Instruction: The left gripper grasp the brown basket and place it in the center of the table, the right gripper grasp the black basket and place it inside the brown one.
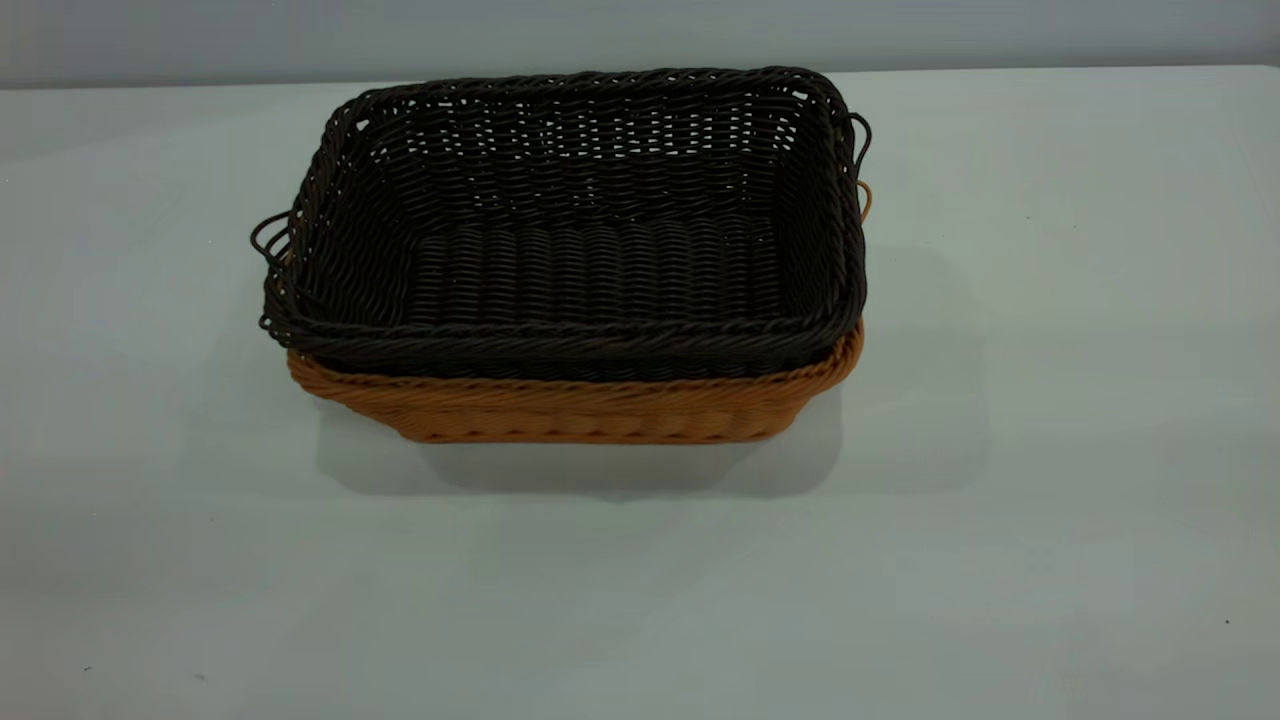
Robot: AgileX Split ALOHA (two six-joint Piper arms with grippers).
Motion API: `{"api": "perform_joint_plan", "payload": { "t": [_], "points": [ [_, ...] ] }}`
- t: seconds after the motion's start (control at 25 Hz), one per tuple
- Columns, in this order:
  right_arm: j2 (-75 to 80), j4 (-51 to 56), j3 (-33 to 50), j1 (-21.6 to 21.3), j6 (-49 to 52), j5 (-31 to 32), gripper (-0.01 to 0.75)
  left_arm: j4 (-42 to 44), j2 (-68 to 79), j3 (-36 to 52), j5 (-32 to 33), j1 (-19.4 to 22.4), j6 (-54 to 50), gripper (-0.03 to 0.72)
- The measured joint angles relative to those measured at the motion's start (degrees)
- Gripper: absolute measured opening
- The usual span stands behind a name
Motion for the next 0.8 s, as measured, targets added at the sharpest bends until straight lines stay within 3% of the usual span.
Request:
{"api": "perform_joint_plan", "payload": {
  "t": [0.2,0.4,0.56,0.8],
  "points": [
    [-8.16,0.0,0.0,-9.85,0.0,0.0,0.507,-0.13,-2.25,0.0,0.27,10.07,0.0,0.458],
    [-14.49,0.0,-0.05,-11.23,0.0,0.87,0.507,-0.13,-6.63,0.0,0.39,20.52,0.0,0.458],
    [-14.54,0.14,-0.05,-11.11,0.0,0.88,0.507,-0.08,-11.23,0.0,0.68,24.25,0.0,0.458],
    [-14.54,0.14,-0.05,-11.11,0.0,0.93,0.507,-0.08,-11.84,0.0,0.81,24.85,0.0,0.458]
  ]
}}
